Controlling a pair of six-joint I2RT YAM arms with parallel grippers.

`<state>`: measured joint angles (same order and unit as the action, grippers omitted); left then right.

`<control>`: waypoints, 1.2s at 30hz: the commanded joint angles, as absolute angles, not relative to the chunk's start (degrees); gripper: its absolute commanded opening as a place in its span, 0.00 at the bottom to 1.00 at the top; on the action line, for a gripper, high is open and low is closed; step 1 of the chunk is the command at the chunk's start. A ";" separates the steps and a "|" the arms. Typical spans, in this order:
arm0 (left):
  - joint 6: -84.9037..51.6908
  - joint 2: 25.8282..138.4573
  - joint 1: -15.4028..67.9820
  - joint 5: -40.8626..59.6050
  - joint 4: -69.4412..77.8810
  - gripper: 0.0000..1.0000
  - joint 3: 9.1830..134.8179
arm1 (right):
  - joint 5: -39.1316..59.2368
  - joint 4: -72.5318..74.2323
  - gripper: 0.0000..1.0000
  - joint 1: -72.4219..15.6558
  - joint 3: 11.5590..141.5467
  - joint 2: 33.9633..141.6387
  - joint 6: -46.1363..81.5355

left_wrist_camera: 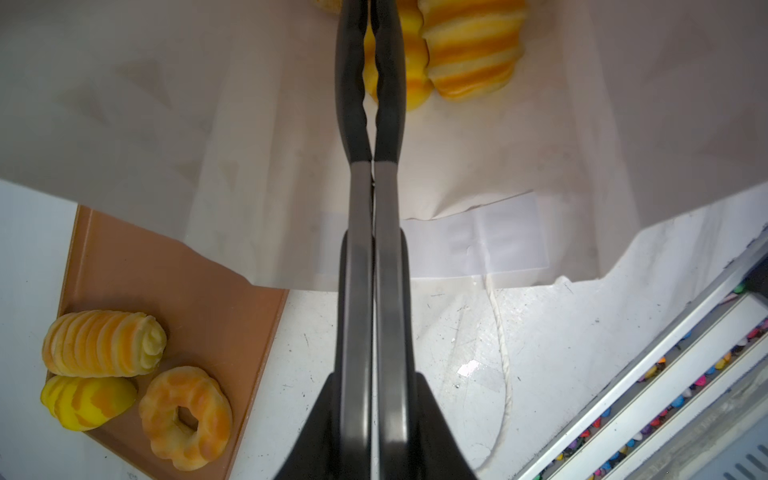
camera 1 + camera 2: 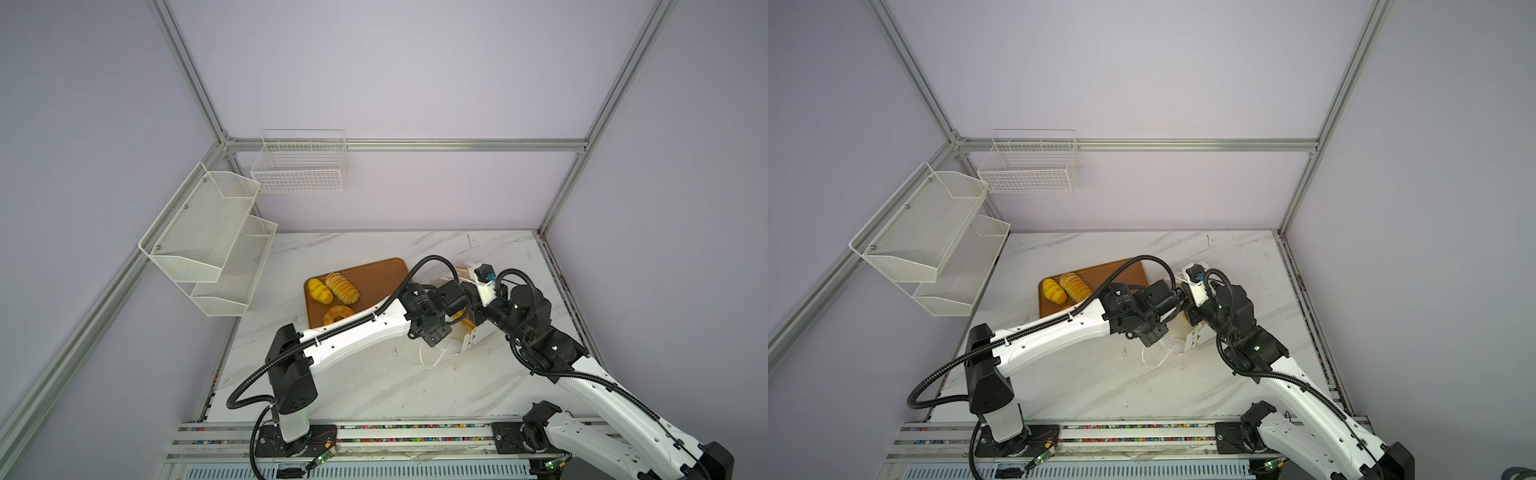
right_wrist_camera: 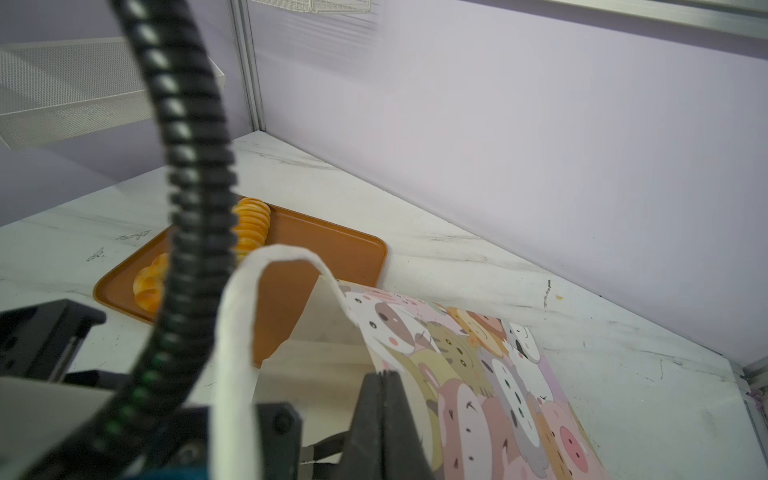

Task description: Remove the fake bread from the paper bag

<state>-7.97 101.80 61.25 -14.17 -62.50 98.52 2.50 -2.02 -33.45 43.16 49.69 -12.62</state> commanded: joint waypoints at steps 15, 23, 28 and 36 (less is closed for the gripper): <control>-18.91 92.05 62.70 -7.27 -49.14 0.39 83.61 | 1.96 4.31 0.00 -33.64 38.95 41.16 -12.10; -20.39 93.25 65.63 -8.22 -49.13 0.45 82.98 | 2.82 5.51 0.00 -33.49 37.18 38.03 -12.40; -19.37 95.59 65.96 -8.59 -49.22 0.45 83.50 | 4.33 6.48 0.00 -33.54 36.03 36.02 -12.39; -19.40 99.29 66.92 -10.20 -51.59 0.46 85.05 | 5.71 6.42 0.00 -33.49 34.13 34.81 -12.04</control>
<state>-18.96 99.00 66.30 -8.82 -51.99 84.71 4.43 3.53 -33.43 34.74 35.77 -12.40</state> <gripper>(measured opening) 0.458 0.046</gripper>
